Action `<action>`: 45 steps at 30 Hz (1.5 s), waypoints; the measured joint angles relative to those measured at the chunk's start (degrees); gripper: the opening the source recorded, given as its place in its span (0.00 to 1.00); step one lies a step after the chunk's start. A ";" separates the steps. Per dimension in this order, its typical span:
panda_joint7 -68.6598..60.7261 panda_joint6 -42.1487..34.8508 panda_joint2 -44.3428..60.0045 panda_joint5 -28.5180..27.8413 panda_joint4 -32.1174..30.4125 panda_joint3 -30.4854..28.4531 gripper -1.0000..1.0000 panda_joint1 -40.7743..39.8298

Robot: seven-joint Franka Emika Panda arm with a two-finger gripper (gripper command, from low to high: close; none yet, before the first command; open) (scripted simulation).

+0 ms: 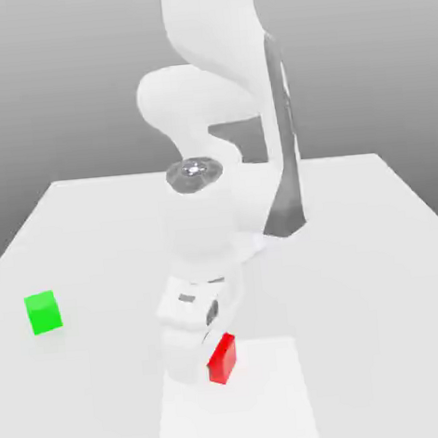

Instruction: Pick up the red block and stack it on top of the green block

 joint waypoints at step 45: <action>-26.66 -14.02 -12.93 -14.56 1.48 -36.83 0.00 -21.86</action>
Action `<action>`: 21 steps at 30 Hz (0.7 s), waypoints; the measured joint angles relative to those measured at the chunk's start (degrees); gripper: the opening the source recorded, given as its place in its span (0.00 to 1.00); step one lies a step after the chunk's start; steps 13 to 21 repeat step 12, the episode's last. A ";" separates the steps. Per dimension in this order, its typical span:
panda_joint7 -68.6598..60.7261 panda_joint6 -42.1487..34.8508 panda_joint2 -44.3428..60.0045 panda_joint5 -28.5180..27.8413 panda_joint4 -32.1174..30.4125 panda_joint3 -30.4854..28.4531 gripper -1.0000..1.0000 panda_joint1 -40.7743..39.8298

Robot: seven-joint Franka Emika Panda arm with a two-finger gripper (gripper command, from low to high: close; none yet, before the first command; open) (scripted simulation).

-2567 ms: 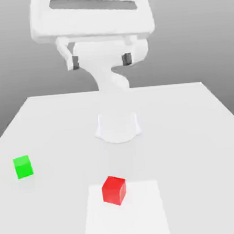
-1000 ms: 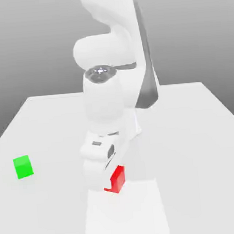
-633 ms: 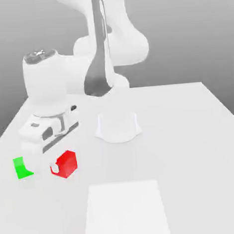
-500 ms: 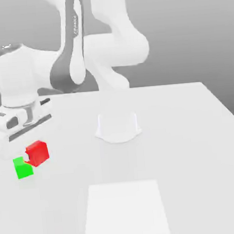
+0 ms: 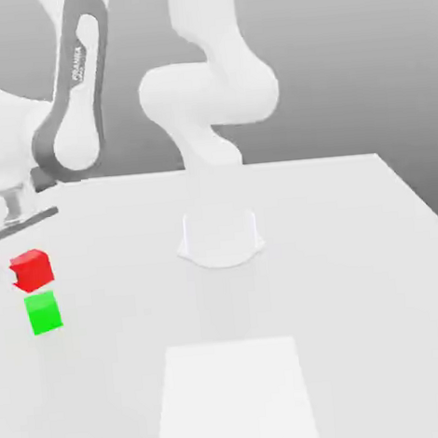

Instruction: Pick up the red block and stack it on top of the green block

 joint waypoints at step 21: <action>-12.55 4.89 8.42 17.34 0.83 7.18 1.00 -3.32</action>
